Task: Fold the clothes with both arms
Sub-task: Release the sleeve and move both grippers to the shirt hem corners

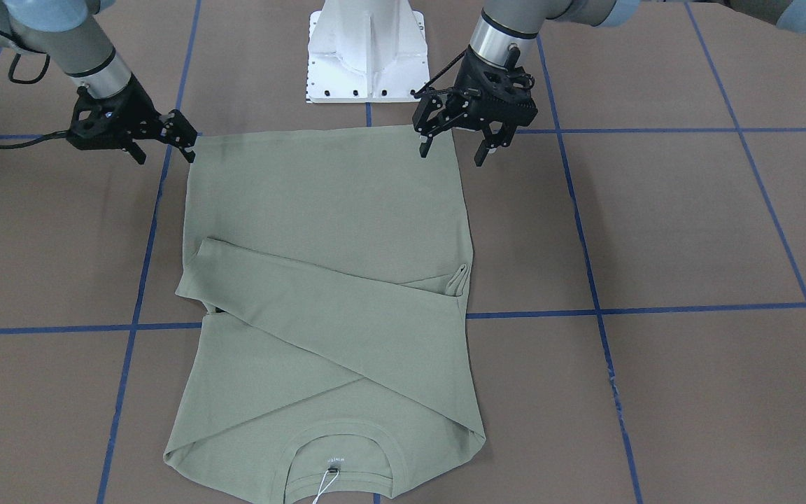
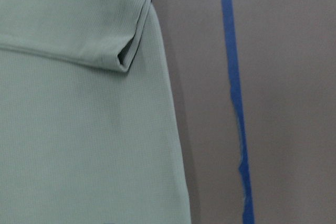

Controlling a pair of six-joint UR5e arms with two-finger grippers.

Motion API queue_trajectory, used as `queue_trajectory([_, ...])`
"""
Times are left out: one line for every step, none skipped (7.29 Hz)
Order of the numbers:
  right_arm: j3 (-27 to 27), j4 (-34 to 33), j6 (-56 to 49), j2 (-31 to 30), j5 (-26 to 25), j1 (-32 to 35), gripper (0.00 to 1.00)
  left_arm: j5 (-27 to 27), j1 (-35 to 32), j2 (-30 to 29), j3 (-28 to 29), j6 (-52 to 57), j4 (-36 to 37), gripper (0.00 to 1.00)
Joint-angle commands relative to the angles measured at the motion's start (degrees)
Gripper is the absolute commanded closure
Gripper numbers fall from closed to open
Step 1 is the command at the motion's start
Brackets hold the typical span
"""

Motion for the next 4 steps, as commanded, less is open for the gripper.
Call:
queue_trajectory([-1.20,-0.04,2.94,-0.37,-5.09,-8.24,0.00,-0.10,0.43,1.91,-1.10,-0.64,0.06,0.00])
queue_trajectory([-2.25,0.05,2.94,-0.46,-4.92,-9.30,0.00,-0.19,0.43,2.00,-0.92,-0.65,0.06,0.00])
queue_trajectory([-2.87,0.13,2.94,-0.37,-4.31,-9.39,0.00,-0.28,0.43,2.00,-1.01,-0.65,0.06,0.00])
queue_trajectory([-2.88,0.13,2.94,-0.37,-4.13,-9.31,0.02,-0.28,0.43,2.00,-1.10,-0.65,0.06,0.00])
